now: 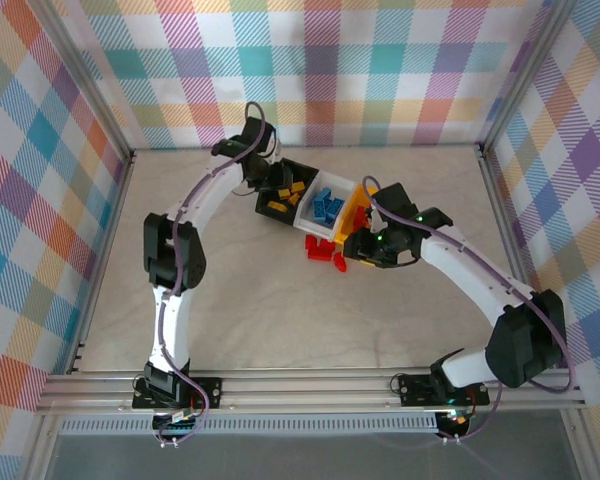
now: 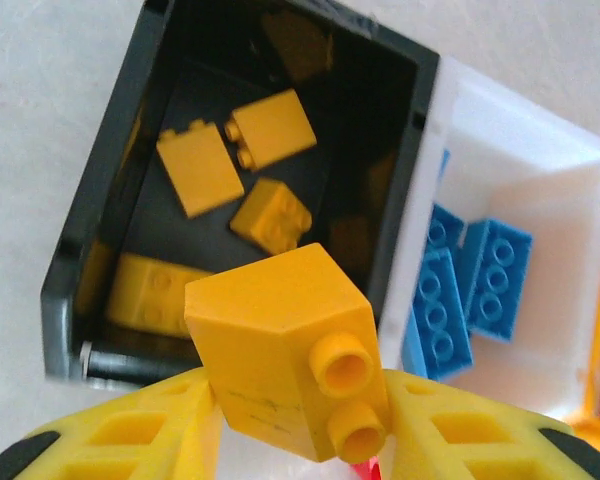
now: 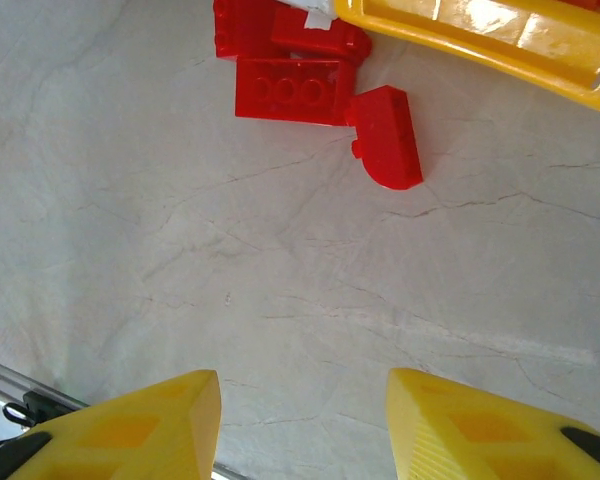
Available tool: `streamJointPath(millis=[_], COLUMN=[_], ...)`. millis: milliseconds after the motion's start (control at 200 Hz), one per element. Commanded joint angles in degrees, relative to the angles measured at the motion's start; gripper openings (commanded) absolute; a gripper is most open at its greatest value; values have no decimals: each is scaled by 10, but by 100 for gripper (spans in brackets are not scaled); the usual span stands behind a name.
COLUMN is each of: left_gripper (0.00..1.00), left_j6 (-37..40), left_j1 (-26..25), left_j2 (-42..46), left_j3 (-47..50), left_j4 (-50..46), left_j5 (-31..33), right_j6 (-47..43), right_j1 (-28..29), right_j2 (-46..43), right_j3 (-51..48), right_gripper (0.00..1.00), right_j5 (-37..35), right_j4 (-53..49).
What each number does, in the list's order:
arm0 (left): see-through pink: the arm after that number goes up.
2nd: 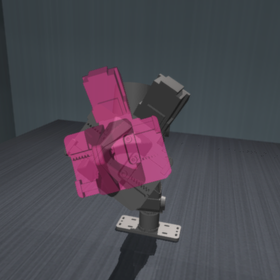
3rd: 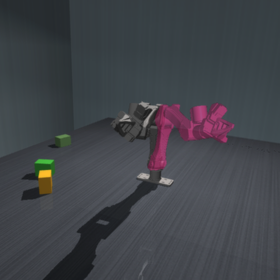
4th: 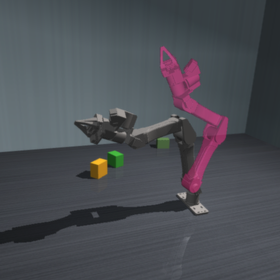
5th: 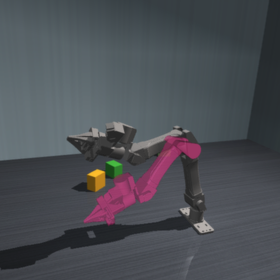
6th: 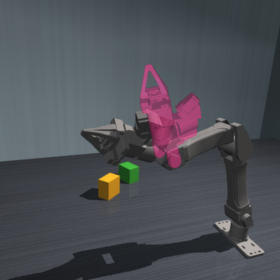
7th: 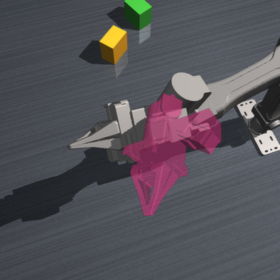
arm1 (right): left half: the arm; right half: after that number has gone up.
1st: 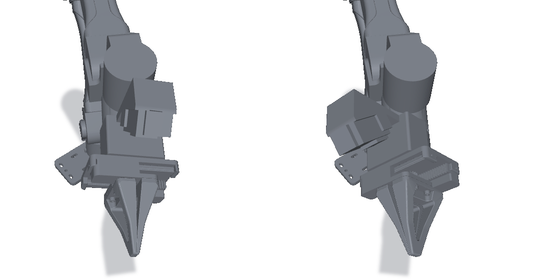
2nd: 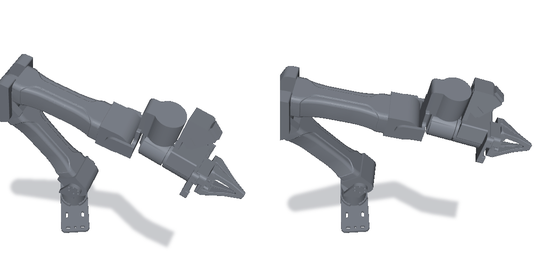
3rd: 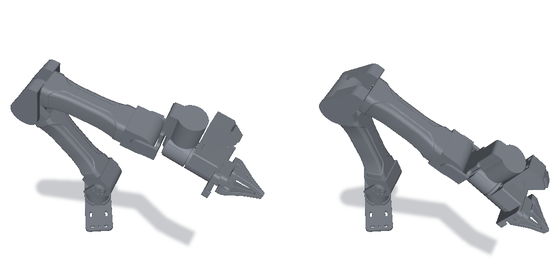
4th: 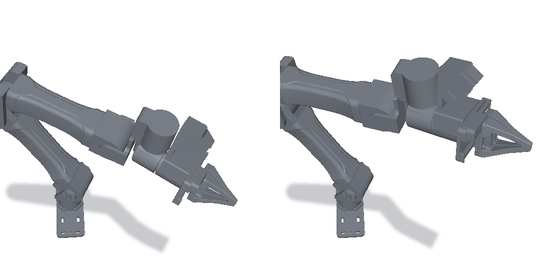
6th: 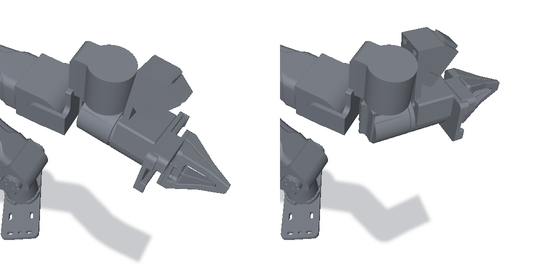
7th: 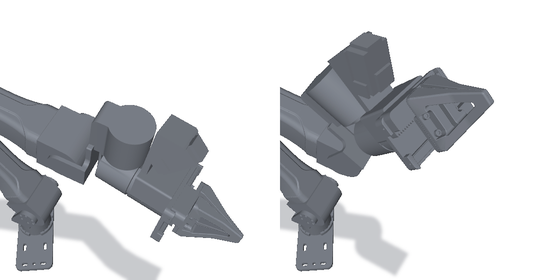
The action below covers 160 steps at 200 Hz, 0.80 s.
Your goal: Sort the legos into containers by color
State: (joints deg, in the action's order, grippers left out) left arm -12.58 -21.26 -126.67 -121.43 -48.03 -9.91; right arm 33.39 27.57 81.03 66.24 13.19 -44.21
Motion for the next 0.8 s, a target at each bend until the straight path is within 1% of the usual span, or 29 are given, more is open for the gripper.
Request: streamJointPath(millis=[0,170,220,270,410,545,610,795], left_gripper=[44,45,47,50,51,52,54,58], left_j6=[-2,-14,-17,-21,-23,-22,-22,-18], left_j1=[2,5,5,5,6,5,5,5], left_j2=[-39,-84,-92,-98,-96,-57,-28,81], left_j3=[-42,-81,-88,-92,-91,-64,-40,75], left_j4=[-27,-19,-17,-14,-16,-16,-16,-10], left_j5=[-3,-15,-18,-21,-27,-28,-31,-31], right_j6=[-16,-28,-31,-33,-48,-84,-99,-133], right_j1=[5,10,12,13,13,20,25,29], right_j2=[25,80,92,100,124,162,179,222], right_j3=[22,56,63,67,72,83,85,94], right_gripper=[48,49,49,49,49,52,52,54], right_j5=[16,16,16,16,9,-13,-22,-56], right_j4=[-15,-22,-23,-23,-25,-34,-30,-20])
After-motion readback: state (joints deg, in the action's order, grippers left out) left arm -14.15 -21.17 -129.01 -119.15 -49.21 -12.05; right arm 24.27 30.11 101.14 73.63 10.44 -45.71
